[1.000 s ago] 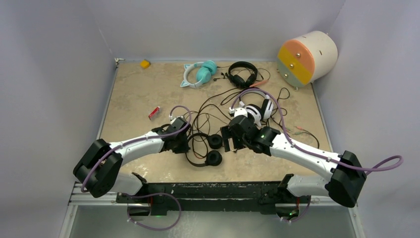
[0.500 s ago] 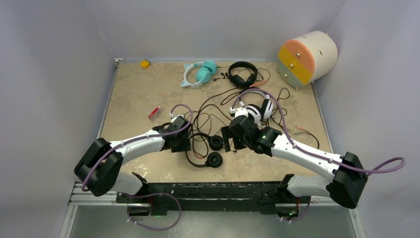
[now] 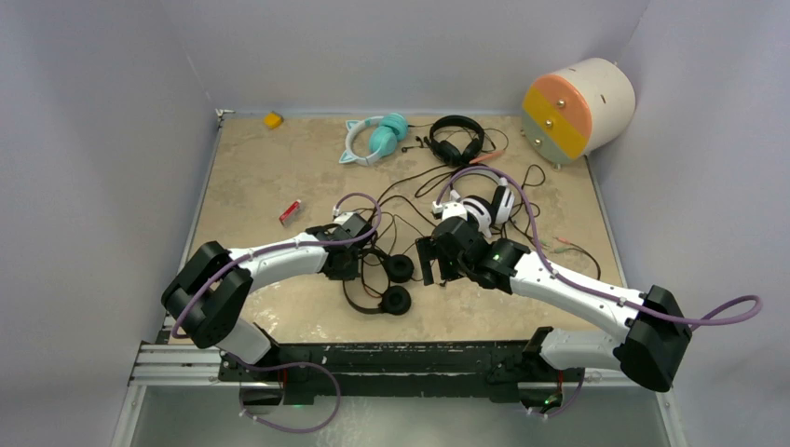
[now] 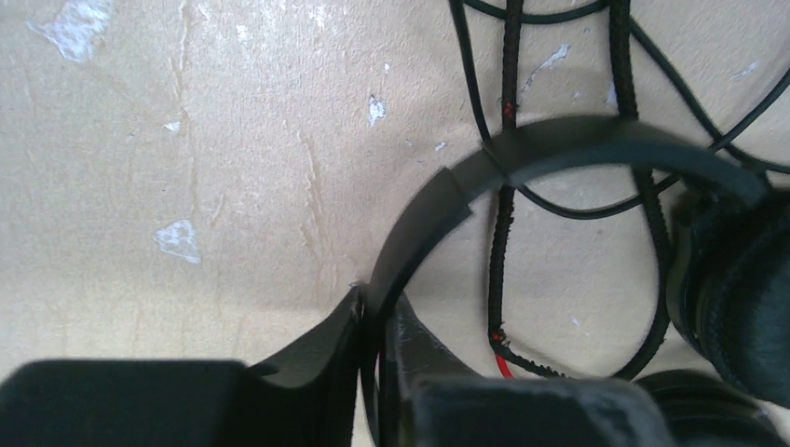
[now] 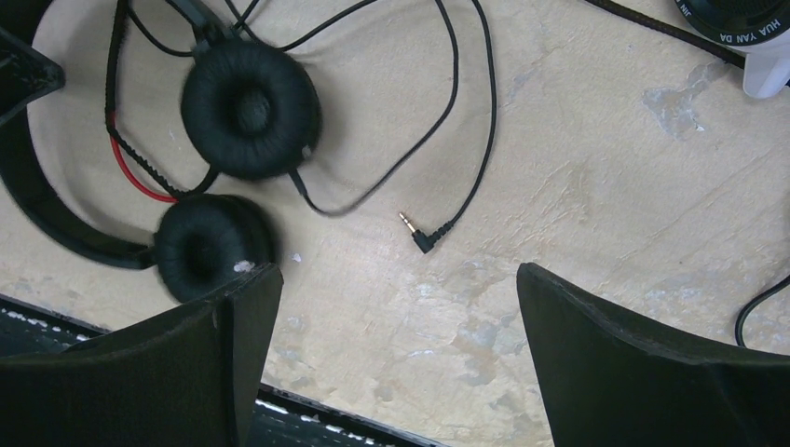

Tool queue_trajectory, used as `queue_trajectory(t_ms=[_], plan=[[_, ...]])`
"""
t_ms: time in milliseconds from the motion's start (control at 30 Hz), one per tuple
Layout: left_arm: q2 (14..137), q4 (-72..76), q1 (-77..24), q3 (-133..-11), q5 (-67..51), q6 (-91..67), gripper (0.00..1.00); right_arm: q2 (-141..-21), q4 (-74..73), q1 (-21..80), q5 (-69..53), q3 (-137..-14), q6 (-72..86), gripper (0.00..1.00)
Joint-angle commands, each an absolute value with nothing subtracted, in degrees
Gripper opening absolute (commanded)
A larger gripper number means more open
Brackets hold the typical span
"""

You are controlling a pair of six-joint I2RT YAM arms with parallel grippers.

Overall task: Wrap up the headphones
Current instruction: Pick up the headphones from the center of the board.

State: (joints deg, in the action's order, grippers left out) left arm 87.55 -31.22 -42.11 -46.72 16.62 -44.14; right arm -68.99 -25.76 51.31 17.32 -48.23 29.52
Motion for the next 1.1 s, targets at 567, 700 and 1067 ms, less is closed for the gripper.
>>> queue_trajectory(t_ms=[567,700,1067], plan=[[67.2,-44.2,-40.4,-57.4,24.3,-45.5,0.0,-53.7,-20.4,51.2,24.6,-44.0,24.7,0.93],[66.5,-43.1,-30.3,-59.6,9.5,-40.4,0.0,-47.1,-14.8,51.2,23.0,-40.2,22.4,0.94],[61.9,-45.7,-23.5,-73.2,-9.3,-39.6,0.0,-42.9,9.3,51.2,9.6,-28.2,13.3,0.99]])
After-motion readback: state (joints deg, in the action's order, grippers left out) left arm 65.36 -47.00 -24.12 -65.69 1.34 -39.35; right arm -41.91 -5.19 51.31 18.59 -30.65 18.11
